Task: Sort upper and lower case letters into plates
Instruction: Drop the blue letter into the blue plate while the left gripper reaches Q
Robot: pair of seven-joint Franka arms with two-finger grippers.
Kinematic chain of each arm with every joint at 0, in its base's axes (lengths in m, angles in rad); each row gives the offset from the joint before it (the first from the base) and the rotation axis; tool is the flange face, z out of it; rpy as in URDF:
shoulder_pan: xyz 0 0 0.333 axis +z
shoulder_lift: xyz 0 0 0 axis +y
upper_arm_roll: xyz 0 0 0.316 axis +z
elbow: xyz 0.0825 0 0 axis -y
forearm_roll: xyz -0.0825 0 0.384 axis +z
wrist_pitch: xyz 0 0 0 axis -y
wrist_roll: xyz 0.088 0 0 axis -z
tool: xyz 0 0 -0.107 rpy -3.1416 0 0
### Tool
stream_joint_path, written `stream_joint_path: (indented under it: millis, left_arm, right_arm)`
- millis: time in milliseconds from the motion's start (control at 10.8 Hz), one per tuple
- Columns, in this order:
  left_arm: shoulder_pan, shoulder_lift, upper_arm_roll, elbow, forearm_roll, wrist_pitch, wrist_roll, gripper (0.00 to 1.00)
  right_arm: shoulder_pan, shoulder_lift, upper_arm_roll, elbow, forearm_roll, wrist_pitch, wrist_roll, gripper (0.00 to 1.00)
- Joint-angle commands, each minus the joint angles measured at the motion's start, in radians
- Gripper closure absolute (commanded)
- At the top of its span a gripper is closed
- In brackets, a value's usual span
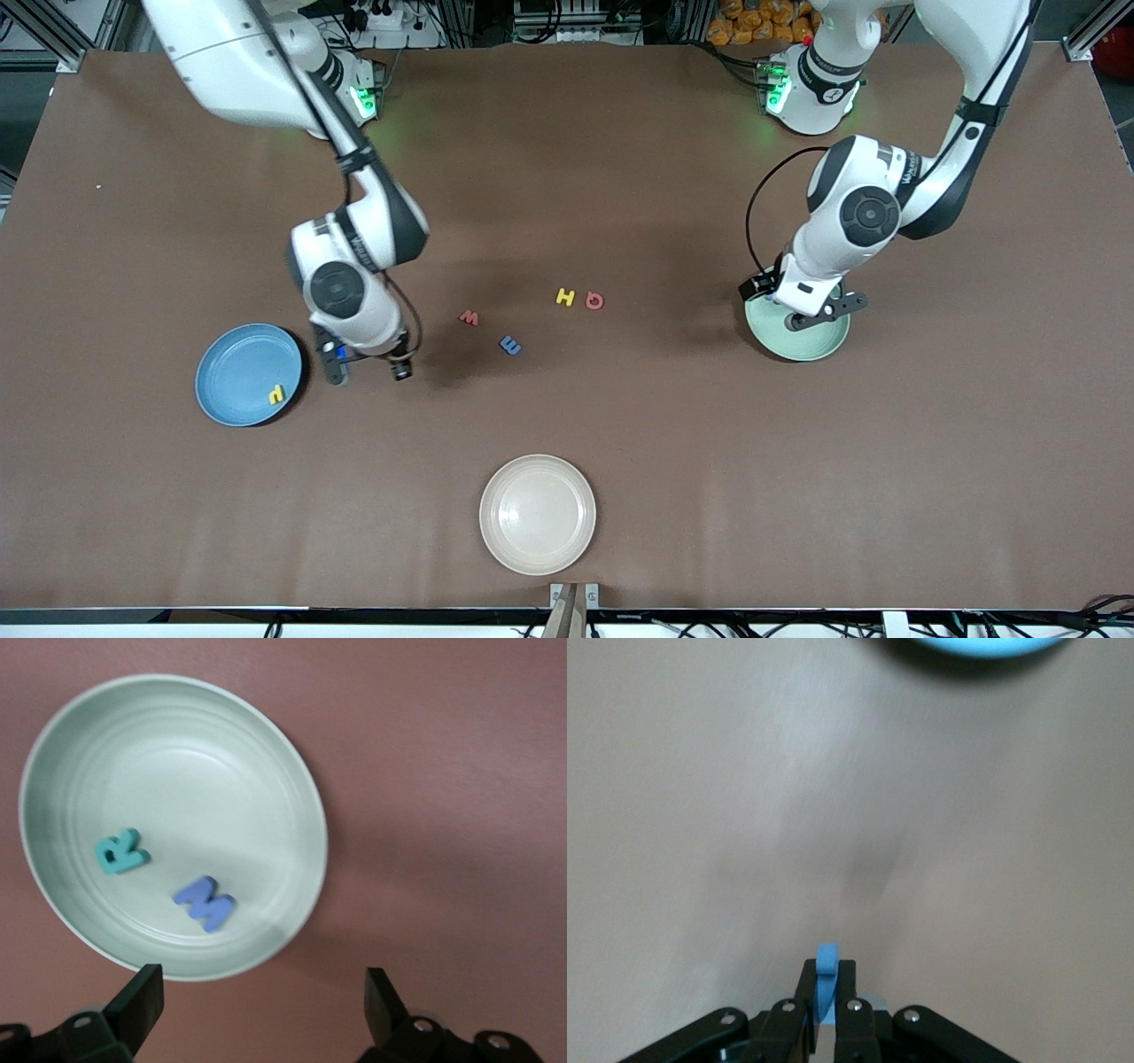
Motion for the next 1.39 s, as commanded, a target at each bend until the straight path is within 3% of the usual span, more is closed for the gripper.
stream_joint_path:
  millis: [0,464,650,836,928,1021,1300]
  left_arm:
    - [-0.081,0.014,0.000,0.040,-0.029,-0.013,-0.118,0.00]
    - [-0.198,0.109,0.005,0.158,-0.013,-0.010,-0.340,0.00]
    - [-0.206,0.125,0.005,0.180,-0.013,-0.011,-0.358,0.00]
    - [-0.219,0.151,0.008,0.193,-0.013,-0.011,-0.359,0.00]
    - [-0.225,0.154,0.009,0.201,-0.013,-0.011,-0.361,0.00]
    - [-0.227,0.178,0.011,0.221,-0.013,-0.010,-0.370,0.00]
    - [-0.285,0.269,0.011,0.299,0.133,-0.010,-0.602,0.00]
  right_arm:
    - [-0.135,-0.053,0.039,-0.010,-0.020,-0.060,-0.225,1.00]
    - [-0.376,-0.085,0.021,0.005,-0.024,-0.172,-0.771,1.00]
    - [-0.398,-0.071,-0.031,0.027,-0.026,-0.165,-0.920,1.00]
    - [-0.399,-0.056,-0.042,0.030,-0.026,-0.157,-0.934,1.00]
    - [-0.400,-0.056,-0.044,0.028,-0.023,-0.142,-0.933,0.75]
    - [-0.396,-0.054,-0.063,0.027,-0.023,-0.134,-0.930,0.02]
    - [-0.381,-0.038,-0.076,0.036,-0.024,-0.126,-0.930,0.00]
